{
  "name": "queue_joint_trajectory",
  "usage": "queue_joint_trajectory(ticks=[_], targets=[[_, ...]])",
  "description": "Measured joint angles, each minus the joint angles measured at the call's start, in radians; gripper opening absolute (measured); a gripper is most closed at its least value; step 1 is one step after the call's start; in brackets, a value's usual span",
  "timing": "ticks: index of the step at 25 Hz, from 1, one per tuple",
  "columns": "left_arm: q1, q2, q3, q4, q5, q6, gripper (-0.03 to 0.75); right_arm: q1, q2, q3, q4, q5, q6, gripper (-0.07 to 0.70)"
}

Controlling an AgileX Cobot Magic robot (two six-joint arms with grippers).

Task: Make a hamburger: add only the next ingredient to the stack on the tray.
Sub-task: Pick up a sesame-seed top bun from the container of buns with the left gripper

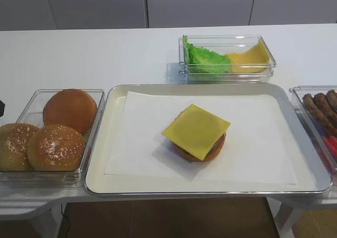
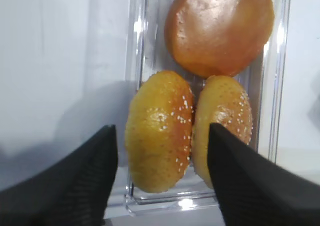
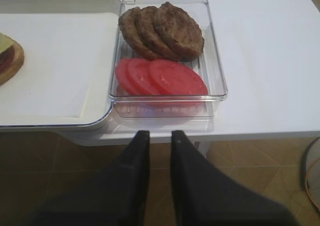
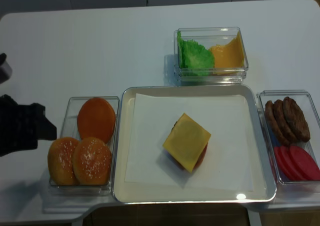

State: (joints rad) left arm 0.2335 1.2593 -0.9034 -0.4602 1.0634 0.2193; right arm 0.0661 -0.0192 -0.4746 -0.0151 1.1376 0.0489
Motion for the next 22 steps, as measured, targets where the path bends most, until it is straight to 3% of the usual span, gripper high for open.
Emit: queue_joint_trajectory(ticks=[5, 22], targets=[[0.006, 0.079, 0.000, -0.023, 0.040, 0.051, 0.425, 0.000, 0.000, 0.000, 0.000, 0.000, 0.000, 0.112], [0.006, 0.176, -0.006, -0.042, 0.092, 0.162, 0.424, 0.000, 0.000, 0.000, 0.000, 0.000, 0.000, 0.112]])
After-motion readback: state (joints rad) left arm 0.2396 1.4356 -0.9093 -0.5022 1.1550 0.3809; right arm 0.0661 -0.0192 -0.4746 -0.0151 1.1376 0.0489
